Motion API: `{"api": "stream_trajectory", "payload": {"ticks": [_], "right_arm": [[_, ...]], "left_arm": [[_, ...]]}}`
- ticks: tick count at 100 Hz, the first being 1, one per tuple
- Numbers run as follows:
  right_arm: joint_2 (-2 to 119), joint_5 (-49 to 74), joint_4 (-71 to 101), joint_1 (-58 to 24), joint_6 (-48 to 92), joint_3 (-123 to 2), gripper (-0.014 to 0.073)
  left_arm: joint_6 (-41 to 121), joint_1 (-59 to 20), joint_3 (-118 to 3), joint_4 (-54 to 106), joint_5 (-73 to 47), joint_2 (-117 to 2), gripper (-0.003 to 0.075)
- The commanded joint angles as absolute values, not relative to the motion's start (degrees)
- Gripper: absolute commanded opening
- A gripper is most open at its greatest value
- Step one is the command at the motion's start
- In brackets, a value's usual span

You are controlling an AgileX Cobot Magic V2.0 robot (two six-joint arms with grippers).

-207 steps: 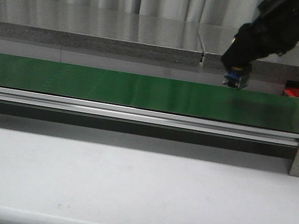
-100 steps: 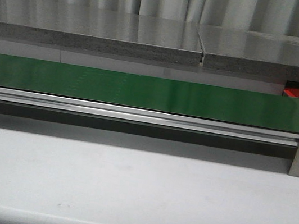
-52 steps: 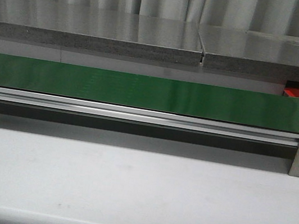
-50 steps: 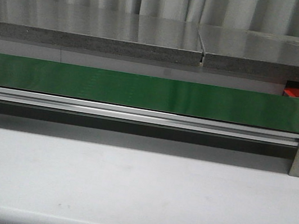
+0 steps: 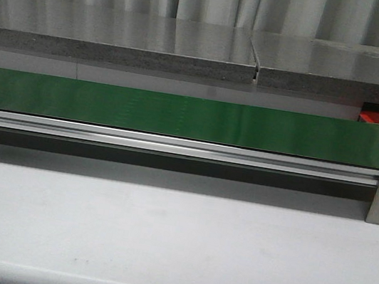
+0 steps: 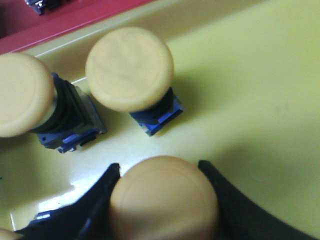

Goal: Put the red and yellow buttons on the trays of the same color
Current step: 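Lower the yellow button into the yellow tray and open the right gripper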

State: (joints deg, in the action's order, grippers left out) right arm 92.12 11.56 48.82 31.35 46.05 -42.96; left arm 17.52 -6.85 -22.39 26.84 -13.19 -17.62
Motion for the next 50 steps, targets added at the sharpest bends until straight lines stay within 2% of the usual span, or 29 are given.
{"api": "stream_trajectory", "payload": {"ticks": [1, 18, 27, 35, 50], "right_arm": [[90.2, 11.4, 49.8, 31.4, 46.7, -44.5, 0.0171], [90.2, 11.9, 49.8, 31.4, 46.7, -44.5, 0.0443], [90.2, 11.8, 49.8, 31.4, 46.7, -44.5, 0.0548], [90.1, 11.6, 49.8, 31.4, 46.7, -44.5, 0.0587], [89.1, 13.0, 49.8, 31.4, 46.7, -45.6, 0.0586]], "left_arm": [[17.2, -7.2, -23.9, 27.6, -9.1, -18.1, -0.002], [17.2, -7.2, -23.9, 27.6, -9.1, -18.1, -0.002], [17.2, -7.2, -23.9, 27.6, -9.1, -18.1, -0.002], [17.2, -7.2, -23.9, 27.6, -9.1, -18.1, -0.002], [17.2, -7.2, -23.9, 27.6, -9.1, -18.1, -0.002]]}}
